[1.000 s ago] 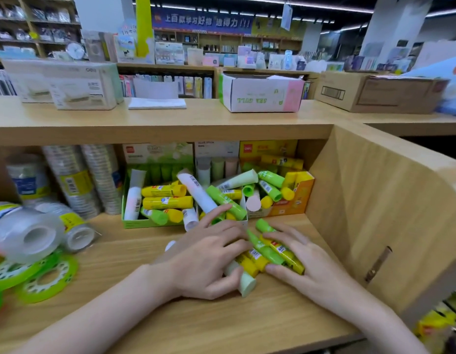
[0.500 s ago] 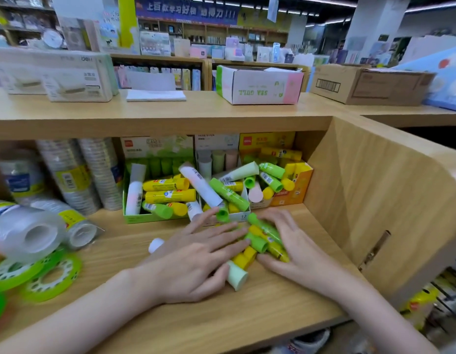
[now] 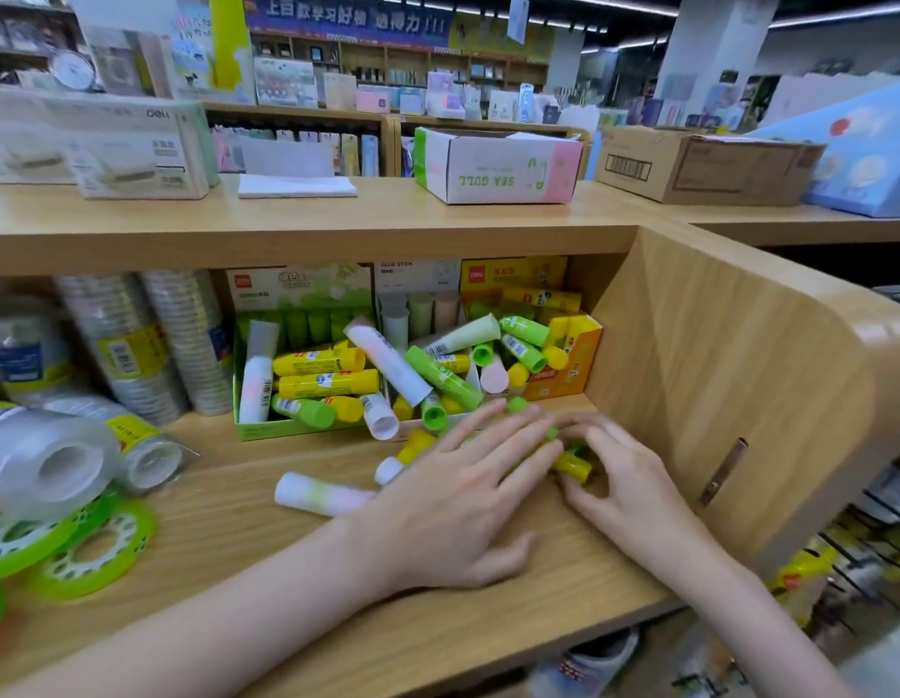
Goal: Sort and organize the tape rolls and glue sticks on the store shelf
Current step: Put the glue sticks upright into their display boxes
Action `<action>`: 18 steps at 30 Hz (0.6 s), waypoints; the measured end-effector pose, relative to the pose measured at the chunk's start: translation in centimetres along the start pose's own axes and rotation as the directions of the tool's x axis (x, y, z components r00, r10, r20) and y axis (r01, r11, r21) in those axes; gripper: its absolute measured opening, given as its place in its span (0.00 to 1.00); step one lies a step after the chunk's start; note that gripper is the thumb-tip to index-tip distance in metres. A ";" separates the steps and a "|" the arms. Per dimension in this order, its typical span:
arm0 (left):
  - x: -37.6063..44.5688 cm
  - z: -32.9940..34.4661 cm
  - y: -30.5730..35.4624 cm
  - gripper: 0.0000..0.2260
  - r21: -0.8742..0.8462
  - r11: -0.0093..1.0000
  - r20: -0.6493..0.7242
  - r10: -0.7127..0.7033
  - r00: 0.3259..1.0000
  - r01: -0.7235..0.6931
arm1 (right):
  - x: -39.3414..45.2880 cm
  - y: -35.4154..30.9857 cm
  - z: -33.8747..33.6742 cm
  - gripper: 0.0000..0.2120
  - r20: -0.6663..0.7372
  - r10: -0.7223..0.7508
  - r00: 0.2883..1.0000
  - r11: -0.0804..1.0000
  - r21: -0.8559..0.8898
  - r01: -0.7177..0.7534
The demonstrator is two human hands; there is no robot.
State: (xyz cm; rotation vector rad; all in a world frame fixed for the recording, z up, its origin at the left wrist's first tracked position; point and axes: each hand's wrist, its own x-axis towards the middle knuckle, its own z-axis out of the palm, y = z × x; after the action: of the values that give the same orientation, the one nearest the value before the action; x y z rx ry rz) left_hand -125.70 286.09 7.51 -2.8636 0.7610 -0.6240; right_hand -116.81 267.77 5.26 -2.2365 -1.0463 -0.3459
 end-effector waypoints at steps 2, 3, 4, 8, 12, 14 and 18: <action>0.7 0.4 -0.5 0.31 0.033 0.997 0.078 -0.074 0.994 0.072 | 0.1 -0.4 -0.4 0.12 -0.014 0.002 1.000 0.999 0.036 -0.001; 0.9 0.6 -0.8 0.31 0.033 0.995 0.111 -0.094 0.989 0.091 | 0.2 -0.5 -0.6 0.12 -0.028 0.016 0.999 0.998 0.065 -0.014; 1.2 0.6 -1.1 0.31 0.029 0.996 0.142 -0.090 0.986 0.087 | 0.3 -0.5 -0.8 0.11 -0.038 0.033 0.999 0.996 0.090 -0.030; 2.2 0.8 -1.4 0.32 0.058 0.998 0.212 -0.002 0.977 -0.011 | 0.5 -0.2 -0.7 0.11 -0.110 0.031 0.993 0.994 -0.096 -0.041; 2.8 1.2 -1.5 0.32 -0.049 0.998 0.239 -0.015 0.971 0.027 | 0.3 0.5 -0.3 0.17 -0.163 -0.004 0.987 0.895 -0.441 -0.069; 2.9 0.9 -1.8 0.33 -0.158 0.983 0.319 -0.043 0.947 0.098 | 0.0 0.7 -0.5 0.18 -0.165 -0.020 0.986 0.902 -0.428 -0.053; 2.6 0.8 -2.6 0.31 -0.231 0.964 0.248 -0.075 0.966 0.134 | 2.2 -0.1 -1.4 0.15 -0.266 -0.042 0.963 0.955 -0.295 -0.039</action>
State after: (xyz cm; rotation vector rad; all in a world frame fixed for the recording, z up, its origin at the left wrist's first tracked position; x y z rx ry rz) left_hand -122.15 287.04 8.27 -3.1440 0.6950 -0.1991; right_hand -115.42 268.17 7.43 -2.3627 -0.8961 -0.8341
